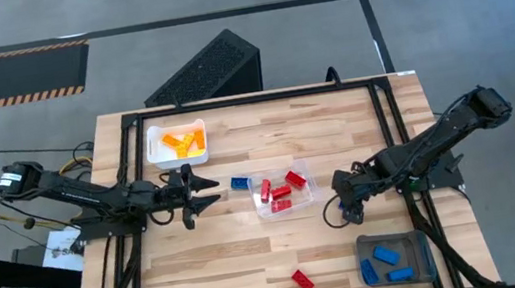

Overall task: Sort & place blocks by color
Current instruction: Put the blue game piece into the black bin

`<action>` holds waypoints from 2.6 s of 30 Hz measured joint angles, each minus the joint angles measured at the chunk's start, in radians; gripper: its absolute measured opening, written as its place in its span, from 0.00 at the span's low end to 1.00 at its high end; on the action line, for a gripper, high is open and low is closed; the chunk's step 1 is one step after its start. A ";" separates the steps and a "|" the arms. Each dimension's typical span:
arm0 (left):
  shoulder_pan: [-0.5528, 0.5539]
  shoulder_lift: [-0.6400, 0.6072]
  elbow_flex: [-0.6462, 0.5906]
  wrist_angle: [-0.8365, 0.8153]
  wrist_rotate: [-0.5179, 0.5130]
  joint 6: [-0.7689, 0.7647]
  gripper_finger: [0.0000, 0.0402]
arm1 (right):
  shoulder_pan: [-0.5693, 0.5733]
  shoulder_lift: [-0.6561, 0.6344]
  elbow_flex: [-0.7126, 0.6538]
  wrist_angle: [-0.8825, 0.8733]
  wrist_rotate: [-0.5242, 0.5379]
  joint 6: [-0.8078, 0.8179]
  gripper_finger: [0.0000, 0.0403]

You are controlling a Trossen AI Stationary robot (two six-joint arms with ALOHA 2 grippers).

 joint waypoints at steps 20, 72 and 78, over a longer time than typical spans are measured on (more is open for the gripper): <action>0.000 0.000 0.000 0.000 0.000 0.000 0.45 | 0.000 0.000 -0.092 0.095 -0.010 0.033 0.97; 0.000 0.018 0.000 0.000 0.000 -0.004 0.45 | -0.033 0.074 0.006 0.071 -0.055 -0.103 0.35; 0.000 0.018 0.000 0.000 -0.008 -0.004 0.45 | 0.043 -0.021 0.069 0.065 -0.053 -0.084 0.33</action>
